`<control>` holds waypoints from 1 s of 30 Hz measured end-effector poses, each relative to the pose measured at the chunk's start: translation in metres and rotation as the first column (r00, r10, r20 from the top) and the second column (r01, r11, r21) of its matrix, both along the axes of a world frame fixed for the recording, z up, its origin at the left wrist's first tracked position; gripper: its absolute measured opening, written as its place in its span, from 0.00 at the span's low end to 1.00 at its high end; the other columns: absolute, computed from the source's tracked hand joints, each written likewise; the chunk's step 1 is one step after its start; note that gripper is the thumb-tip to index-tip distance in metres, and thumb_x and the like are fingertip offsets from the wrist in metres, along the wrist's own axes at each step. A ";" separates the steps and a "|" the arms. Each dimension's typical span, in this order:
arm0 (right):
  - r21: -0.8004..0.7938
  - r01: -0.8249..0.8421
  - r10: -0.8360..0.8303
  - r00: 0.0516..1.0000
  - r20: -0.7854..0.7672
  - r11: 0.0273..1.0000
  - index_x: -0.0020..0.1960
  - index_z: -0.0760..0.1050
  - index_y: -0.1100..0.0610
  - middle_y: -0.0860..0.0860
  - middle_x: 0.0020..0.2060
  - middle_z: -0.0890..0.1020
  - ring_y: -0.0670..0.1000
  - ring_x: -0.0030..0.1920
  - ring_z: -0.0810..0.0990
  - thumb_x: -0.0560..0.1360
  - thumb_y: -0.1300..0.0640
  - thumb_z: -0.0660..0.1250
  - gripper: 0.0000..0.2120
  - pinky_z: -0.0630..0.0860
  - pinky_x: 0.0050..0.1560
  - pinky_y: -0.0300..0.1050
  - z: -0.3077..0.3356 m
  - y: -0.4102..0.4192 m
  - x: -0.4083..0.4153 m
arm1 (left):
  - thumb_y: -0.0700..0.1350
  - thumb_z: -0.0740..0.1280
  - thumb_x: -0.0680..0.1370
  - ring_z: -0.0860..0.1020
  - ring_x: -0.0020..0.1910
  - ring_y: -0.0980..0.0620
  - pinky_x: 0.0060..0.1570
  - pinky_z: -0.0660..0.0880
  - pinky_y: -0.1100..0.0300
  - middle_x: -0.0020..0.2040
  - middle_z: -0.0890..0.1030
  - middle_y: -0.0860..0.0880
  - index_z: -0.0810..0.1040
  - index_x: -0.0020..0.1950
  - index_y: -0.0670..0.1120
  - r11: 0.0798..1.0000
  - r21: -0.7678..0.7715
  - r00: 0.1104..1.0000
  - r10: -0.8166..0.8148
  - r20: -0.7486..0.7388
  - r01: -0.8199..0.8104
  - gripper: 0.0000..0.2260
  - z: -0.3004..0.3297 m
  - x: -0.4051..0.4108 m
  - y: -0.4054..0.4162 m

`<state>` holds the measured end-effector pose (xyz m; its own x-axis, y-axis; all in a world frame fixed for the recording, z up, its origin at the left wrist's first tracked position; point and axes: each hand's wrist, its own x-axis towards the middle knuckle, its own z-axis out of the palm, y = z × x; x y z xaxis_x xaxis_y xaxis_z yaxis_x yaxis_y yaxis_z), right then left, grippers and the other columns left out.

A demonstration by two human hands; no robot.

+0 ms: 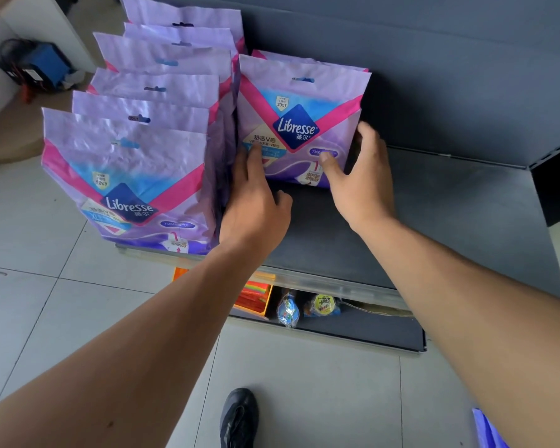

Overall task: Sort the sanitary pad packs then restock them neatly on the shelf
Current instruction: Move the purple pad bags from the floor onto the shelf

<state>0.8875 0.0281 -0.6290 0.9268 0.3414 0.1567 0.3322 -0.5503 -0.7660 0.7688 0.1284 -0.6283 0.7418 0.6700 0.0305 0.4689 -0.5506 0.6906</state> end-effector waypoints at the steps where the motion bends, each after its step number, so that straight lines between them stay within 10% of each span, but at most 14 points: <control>1: -0.041 -0.003 0.005 0.999 0.054 0.999 0.72 0.64 0.55 0.51 0.68 0.71 0.50 0.67 0.70 0.75 0.48 0.70 0.30 0.72 0.57 0.41 0.000 -0.003 -0.004 | 0.42 0.63 0.77 0.60 0.75 0.46 0.68 0.67 0.48 0.78 0.56 0.47 0.54 0.78 0.46 1.000 0.015 1.000 -0.005 0.002 0.005 0.31 0.001 -0.001 -0.001; 11: -0.401 -0.016 0.194 0.893 0.406 0.916 0.69 0.70 0.57 0.54 0.67 0.73 0.58 0.66 0.72 0.75 0.48 0.63 0.25 0.74 0.55 0.55 0.021 -0.059 -0.041 | 0.49 0.62 0.79 0.65 0.70 0.43 0.61 0.71 0.46 0.71 0.68 0.46 0.63 0.74 0.48 0.939 0.316 0.988 -0.107 -0.112 0.138 0.24 0.029 -0.026 -0.034; 18: -0.612 -0.022 0.261 0.916 0.305 0.791 0.67 0.71 0.55 0.54 0.62 0.77 0.59 0.59 0.76 0.74 0.42 0.56 0.27 0.73 0.51 0.54 0.031 -0.149 -0.067 | 0.52 0.62 0.78 0.70 0.66 0.44 0.63 0.69 0.48 0.67 0.74 0.47 0.70 0.70 0.48 0.809 0.438 0.916 -0.296 -0.271 0.391 0.21 0.045 -0.032 -0.114; 30: -0.626 0.313 -0.366 0.929 0.046 0.714 0.64 0.73 0.58 0.56 0.58 0.80 0.60 0.55 0.79 0.75 0.45 0.57 0.24 0.77 0.46 0.53 -0.026 -0.383 -0.146 | 0.51 0.58 0.80 0.69 0.67 0.48 0.63 0.66 0.51 0.68 0.71 0.51 0.67 0.71 0.52 0.525 0.082 0.507 -0.754 -0.418 0.847 0.19 0.008 0.010 -0.332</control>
